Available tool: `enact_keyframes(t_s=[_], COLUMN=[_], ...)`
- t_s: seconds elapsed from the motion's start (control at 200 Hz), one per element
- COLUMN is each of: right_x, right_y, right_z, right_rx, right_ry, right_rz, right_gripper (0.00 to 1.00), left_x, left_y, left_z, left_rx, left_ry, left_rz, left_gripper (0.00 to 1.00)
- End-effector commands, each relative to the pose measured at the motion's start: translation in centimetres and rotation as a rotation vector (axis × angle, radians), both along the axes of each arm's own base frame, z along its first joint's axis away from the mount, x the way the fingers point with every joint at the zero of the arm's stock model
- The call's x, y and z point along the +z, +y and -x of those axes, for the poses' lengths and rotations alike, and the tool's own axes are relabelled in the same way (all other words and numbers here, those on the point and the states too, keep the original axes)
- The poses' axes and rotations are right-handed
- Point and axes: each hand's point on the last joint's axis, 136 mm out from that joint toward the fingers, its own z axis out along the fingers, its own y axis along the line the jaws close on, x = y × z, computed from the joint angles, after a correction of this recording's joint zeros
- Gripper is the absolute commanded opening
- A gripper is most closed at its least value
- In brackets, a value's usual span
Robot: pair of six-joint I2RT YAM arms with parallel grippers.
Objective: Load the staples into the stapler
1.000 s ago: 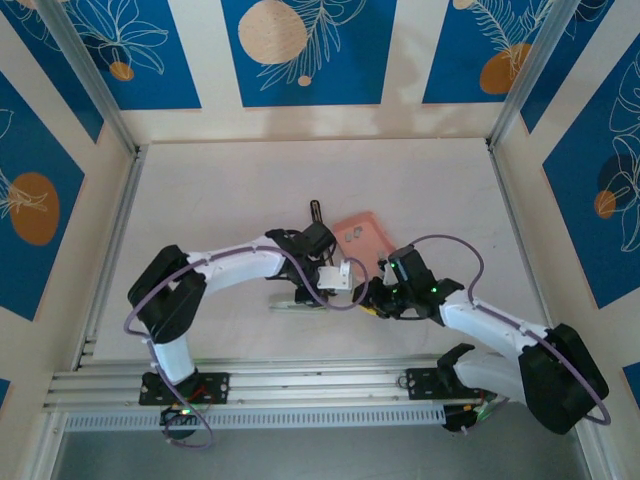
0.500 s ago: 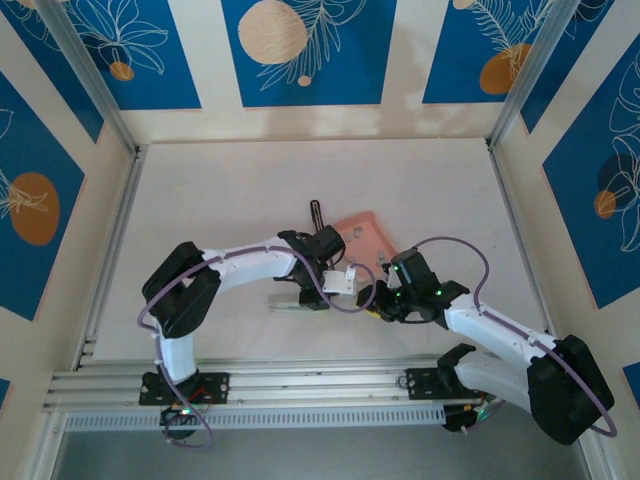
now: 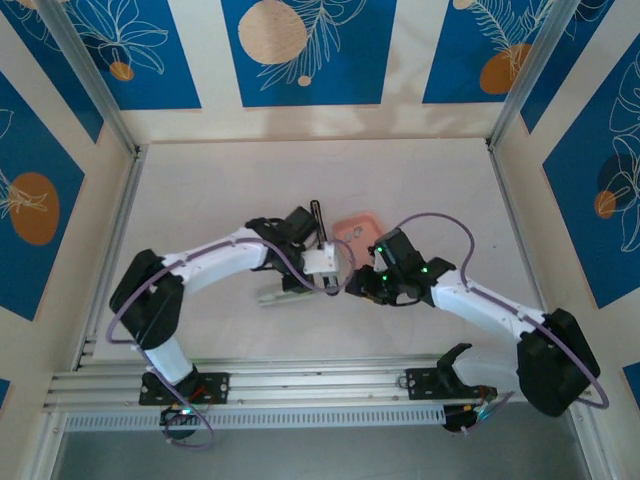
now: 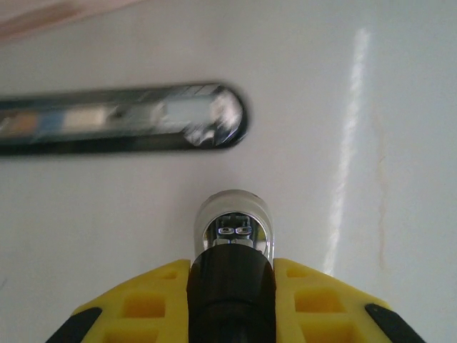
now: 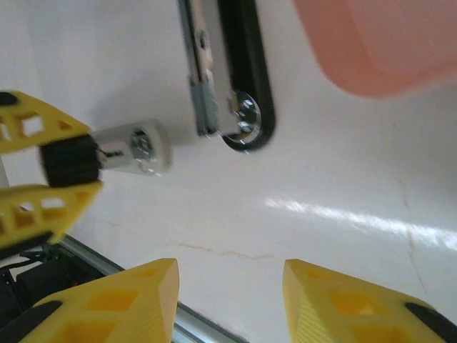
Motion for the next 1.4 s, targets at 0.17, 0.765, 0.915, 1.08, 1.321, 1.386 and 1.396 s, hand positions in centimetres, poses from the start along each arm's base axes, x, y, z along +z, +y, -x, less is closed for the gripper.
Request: enact_keyframes(t_s=[0.17,0.765,0.915,1.08,1.321,1.386,1.396], right_x=[1.3,-3.0,-3.2,-4.0,-5.3,-5.7,-5.8], right_y=[3.5,7.4,7.4,7.3,8.2,8.6,8.7], right_z=[-5.1,-19.3,-21.7,-23.8,-25.5,-25.7,-25.7], right_rx=[0.138,0.273,0.269,0.260,0.278,0.287,0.289], right_ry=[-0.098,-0.186,-0.213,-0.210,-0.193,-0.190,-0.189], right_rz=[0.130,0.598,0.655,0.663,0.619,0.601,0.598], right_gripper=[0.50,0.61,0.62,0.64,0.64,0.64,0.63], left_x=[0.9,-2.1,-2.3,-2.3,0.4,1.6,1.8], left_y=[11.1,20.8,20.7,20.3,19.7,19.5,19.5], left_z=[-3.6,-11.5,-11.9,-12.1,-12.8,-13.0,-13.0], left_rx=[0.283,0.933,0.943,0.945,0.958,0.964,0.965], left_ry=[0.029,0.078,0.068,0.075,0.024,-0.002,-0.005], left_rz=[-0.093,-0.052,-0.038,-0.015,0.074,0.105,0.109], left_gripper=[0.13,0.24,0.30,0.52,0.65,0.66,0.66])
